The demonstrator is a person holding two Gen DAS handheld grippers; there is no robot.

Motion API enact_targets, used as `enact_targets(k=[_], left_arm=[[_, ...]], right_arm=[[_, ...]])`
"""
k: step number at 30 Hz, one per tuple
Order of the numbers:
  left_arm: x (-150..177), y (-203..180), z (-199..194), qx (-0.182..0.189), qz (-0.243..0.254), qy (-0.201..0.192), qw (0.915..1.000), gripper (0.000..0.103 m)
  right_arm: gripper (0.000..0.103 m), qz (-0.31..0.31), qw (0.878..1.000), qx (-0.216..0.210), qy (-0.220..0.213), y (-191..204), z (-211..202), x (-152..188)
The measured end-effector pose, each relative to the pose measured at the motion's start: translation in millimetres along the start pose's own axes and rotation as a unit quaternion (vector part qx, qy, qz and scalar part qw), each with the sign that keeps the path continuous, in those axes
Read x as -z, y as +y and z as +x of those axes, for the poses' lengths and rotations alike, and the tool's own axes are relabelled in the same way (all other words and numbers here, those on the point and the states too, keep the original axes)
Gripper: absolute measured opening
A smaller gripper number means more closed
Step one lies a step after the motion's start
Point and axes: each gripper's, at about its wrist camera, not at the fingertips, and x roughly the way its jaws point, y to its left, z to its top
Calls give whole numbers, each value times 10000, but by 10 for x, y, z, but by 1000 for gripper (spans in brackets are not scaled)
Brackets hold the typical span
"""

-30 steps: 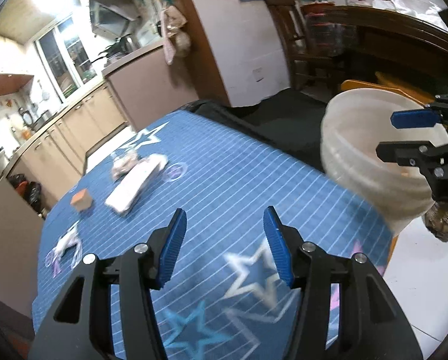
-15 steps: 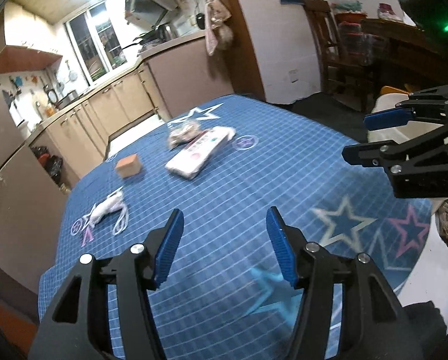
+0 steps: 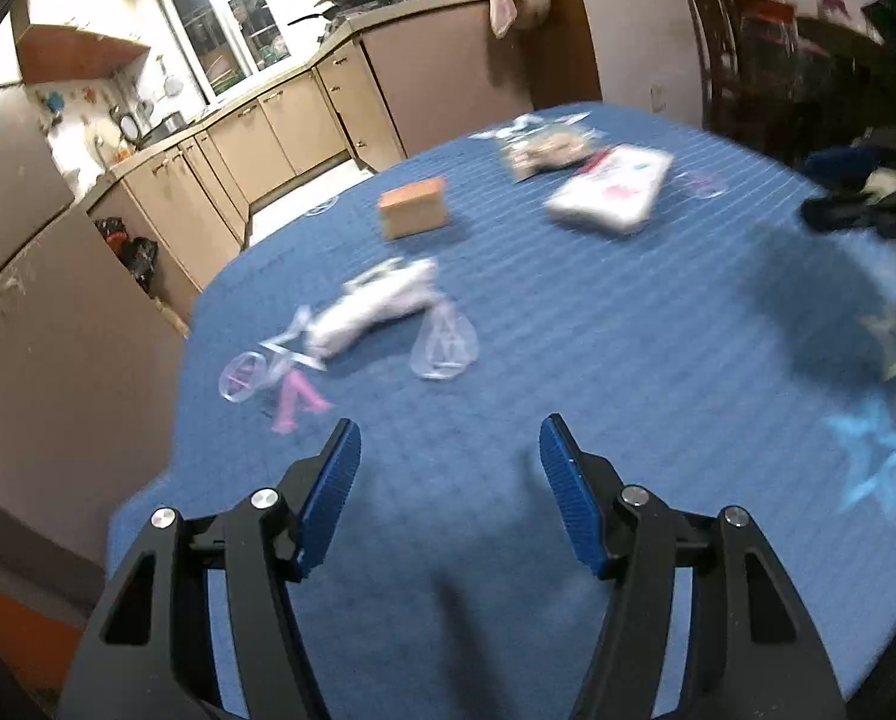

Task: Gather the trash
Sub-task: 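Move both tools back over the table toward the remaining items, then grasp the white rope-tied bundle with the left tool while the right tool grasps the white medicine box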

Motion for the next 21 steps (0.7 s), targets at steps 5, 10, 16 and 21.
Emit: enact_targets(k=[5,10,16,21], left_arm=[[-234,424,376,-37,488,10,9988,60],[-407,554,582,185,952,-132,9952,60],[-512,517,859,349,1279,-245,9909,67],[-570,549,935,485,1066,-267,9928,69]], right_arm=[[86,-187,9993,-272,149,-73,212,-322],[98,-298,9974,-474,446,-65,510,-586],[98,687,9952,-317,617,-133,992,-815],[98,773,9963,367,87,222,1119,-1080]])
